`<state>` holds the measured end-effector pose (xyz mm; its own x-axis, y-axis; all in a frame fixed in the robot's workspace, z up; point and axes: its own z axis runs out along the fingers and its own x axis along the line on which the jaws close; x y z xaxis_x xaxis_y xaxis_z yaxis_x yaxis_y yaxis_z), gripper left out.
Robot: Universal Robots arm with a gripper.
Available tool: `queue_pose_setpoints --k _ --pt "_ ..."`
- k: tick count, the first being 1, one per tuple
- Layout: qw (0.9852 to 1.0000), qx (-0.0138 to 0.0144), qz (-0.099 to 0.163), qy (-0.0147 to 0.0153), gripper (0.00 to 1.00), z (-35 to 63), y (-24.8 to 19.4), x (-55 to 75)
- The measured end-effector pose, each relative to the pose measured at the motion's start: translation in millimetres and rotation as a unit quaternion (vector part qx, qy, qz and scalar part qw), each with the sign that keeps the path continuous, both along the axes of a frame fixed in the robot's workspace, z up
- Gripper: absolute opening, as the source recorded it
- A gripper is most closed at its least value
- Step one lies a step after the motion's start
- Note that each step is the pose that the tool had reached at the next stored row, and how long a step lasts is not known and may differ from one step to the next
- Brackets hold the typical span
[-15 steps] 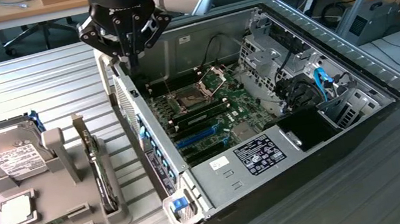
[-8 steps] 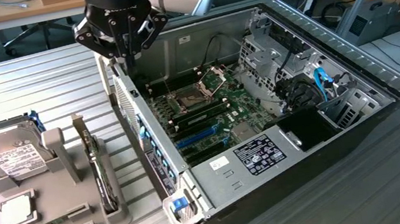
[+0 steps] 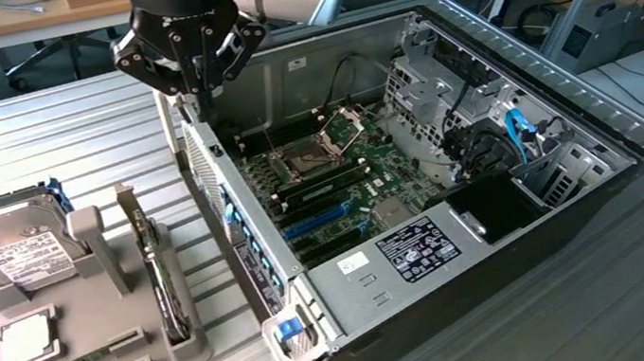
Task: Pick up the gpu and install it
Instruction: 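Reach for the gpu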
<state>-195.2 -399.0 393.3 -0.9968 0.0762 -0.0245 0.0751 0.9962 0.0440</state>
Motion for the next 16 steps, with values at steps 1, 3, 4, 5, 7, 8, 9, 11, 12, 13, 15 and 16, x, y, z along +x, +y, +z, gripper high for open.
queue_pose_setpoints --k 1,3,4,5,7,8,9,11,12,13,15,16 --pt "1.0 0.0 0.0 0.0 0.11 0.0 0.0 -0.8" --pt "1.0 0.0 0.0 0.0 0.11 0.0 0.0 -2.2" --pt "1.0 0.0 0.0 0.0 0.11 0.0 0.0 -3.1" --pt "1.0 0.0 0.0 0.0 0.11 0.0 0.0 -3.8" --pt "1.0 0.0 0.0 0.0 0.11 0.0 0.0 -4.9" --pt "1.0 0.0 0.0 0.0 0.11 0.0 0.0 -5.6" --pt "1.0 0.0 0.0 0.0 0.11 0.0 0.0 -6.1" --pt "1.0 0.0 0.0 0.0 0.11 0.0 0.0 -7.2" --pt "1.0 0.0 0.0 0.0 0.11 0.0 0.0 -7.8" --pt "1.0 0.0 0.0 0.0 0.11 0.0 0.0 -8.4" --pt "1.0 0.0 0.0 0.0 0.11 0.0 0.0 -9.5" --pt "1.0 0.0 0.0 0.0 0.11 0.0 0.0 -10.3"
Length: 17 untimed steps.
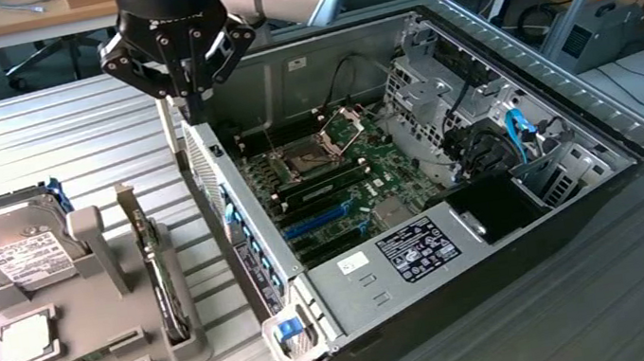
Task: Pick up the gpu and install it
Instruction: 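Reach for the gpu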
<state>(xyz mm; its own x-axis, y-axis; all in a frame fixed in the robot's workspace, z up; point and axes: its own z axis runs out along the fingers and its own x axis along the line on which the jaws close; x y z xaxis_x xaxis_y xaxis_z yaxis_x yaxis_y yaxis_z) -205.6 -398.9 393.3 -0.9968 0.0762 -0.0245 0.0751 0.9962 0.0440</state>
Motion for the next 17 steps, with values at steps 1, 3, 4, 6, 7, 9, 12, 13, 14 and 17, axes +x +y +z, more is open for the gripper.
queue_pose_setpoints --k 1,3,4,6,7,9,12,13,14,17 --pt "1.0 0.0 0.0 0.0 0.11 0.0 0.0 -0.6" --pt "1.0 0.0 0.0 0.0 0.11 0.0 0.0 -1.9" --pt "1.0 0.0 0.0 0.0 0.11 0.0 0.0 -2.3" --pt "1.0 0.0 0.0 0.0 0.11 0.0 0.0 -3.4" --pt "1.0 0.0 0.0 0.0 0.11 0.0 0.0 -3.9" --pt "1.0 0.0 0.0 0.0 0.11 0.0 0.0 -5.0" --pt "1.0 0.0 0.0 0.0 0.11 0.0 0.0 -7.9" --pt "1.0 0.0 0.0 0.0 0.11 0.0 0.0 -8.6" --pt "1.0 0.0 0.0 0.0 0.11 0.0 0.0 -9.2" --pt "1.0 0.0 0.0 0.0 0.11 0.0 0.0 -11.0"
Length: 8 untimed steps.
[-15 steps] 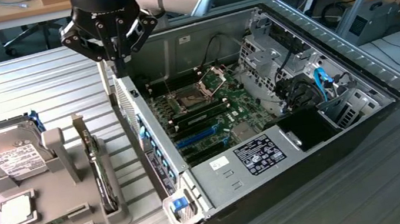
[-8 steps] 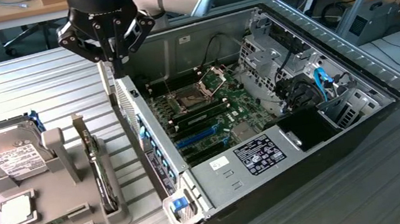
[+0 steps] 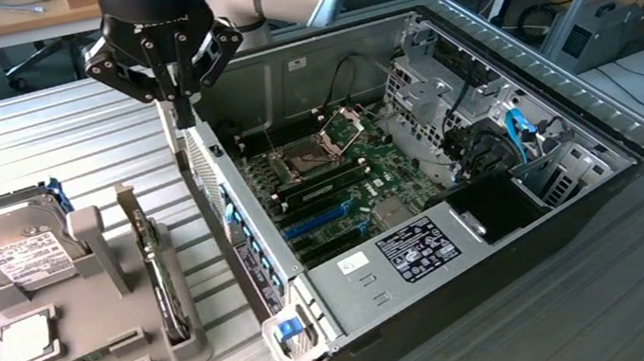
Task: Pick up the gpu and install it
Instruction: 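Reach for the gpu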
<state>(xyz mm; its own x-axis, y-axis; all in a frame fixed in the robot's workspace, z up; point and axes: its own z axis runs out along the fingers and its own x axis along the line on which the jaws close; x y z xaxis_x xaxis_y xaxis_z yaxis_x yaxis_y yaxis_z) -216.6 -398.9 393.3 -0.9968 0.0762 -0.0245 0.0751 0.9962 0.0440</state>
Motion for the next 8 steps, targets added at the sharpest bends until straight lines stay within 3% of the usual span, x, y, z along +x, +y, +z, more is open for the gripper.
queue_pose_setpoints --k 7,8 --pt "1.0 0.0 0.0 0.0 0.11 0.0 0.0 -11.1" --pt "1.0 0.0 0.0 0.0 0.11 0.0 0.0 -21.9"
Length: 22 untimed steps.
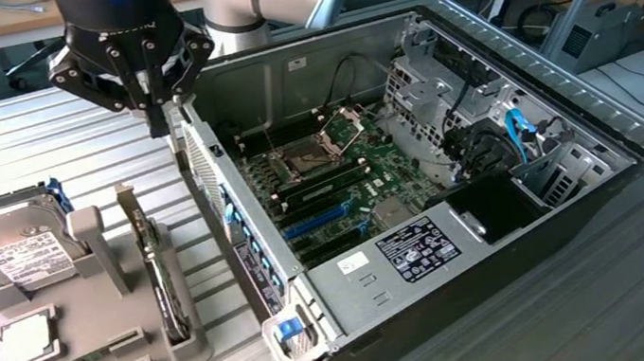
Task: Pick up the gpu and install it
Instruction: 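Reach for the gpu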
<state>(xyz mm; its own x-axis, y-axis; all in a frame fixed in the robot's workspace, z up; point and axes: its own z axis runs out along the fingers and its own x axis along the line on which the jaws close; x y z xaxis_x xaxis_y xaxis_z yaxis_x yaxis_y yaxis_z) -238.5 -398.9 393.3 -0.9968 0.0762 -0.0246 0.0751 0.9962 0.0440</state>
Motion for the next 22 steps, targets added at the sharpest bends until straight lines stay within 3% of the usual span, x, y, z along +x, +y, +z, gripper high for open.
queue_pose_setpoints --k 2,22 --pt "1.0 0.0 0.0 0.0 0.11 0.0 0.0 -10.7" --pt "1.0 0.0 0.0 0.0 0.11 0.0 0.0 -26.6"
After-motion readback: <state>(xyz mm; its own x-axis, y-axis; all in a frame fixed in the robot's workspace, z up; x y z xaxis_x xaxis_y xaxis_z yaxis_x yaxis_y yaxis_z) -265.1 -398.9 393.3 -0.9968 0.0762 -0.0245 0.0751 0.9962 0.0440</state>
